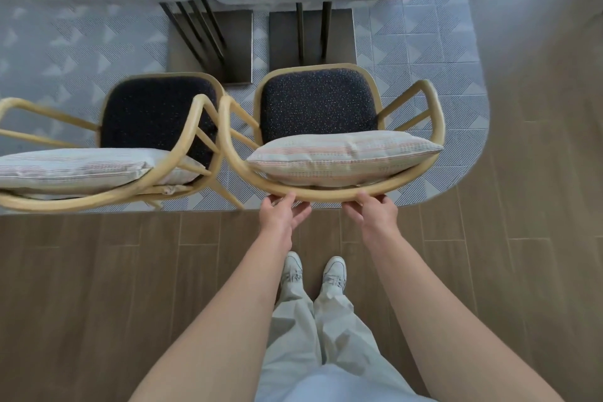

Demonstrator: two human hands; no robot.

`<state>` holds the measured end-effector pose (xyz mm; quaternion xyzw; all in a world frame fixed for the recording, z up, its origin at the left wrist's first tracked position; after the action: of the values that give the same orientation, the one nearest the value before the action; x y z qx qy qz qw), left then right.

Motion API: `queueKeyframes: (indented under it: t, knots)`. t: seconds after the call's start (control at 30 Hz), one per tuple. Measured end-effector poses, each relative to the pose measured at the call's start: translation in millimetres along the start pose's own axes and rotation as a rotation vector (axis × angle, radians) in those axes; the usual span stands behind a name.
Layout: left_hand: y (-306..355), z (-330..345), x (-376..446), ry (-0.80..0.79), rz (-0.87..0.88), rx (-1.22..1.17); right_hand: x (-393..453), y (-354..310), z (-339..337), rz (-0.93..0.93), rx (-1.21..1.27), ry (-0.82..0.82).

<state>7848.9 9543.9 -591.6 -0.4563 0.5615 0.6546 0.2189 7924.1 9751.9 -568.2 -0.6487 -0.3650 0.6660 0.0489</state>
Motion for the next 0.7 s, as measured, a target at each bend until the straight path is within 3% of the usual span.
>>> queueKeyframes:
  t: [0.7]
  knots:
    - [-2, -3, -7, 0.020, -0.059, 0.035, 2, -1, -5, 0.007, -0.124, 0.011]
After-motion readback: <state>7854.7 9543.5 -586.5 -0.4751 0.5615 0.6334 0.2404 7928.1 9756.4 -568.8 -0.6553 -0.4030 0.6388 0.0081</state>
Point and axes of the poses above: each hand's wrist, its own x-axis towards the middle knuckle, its own z-axis out of the palm, y = z × x, the point moved 10 cm from there along x, towards the middle knuckle, and after that the axes turned 9 degrees about y, right-handed, at the moved point
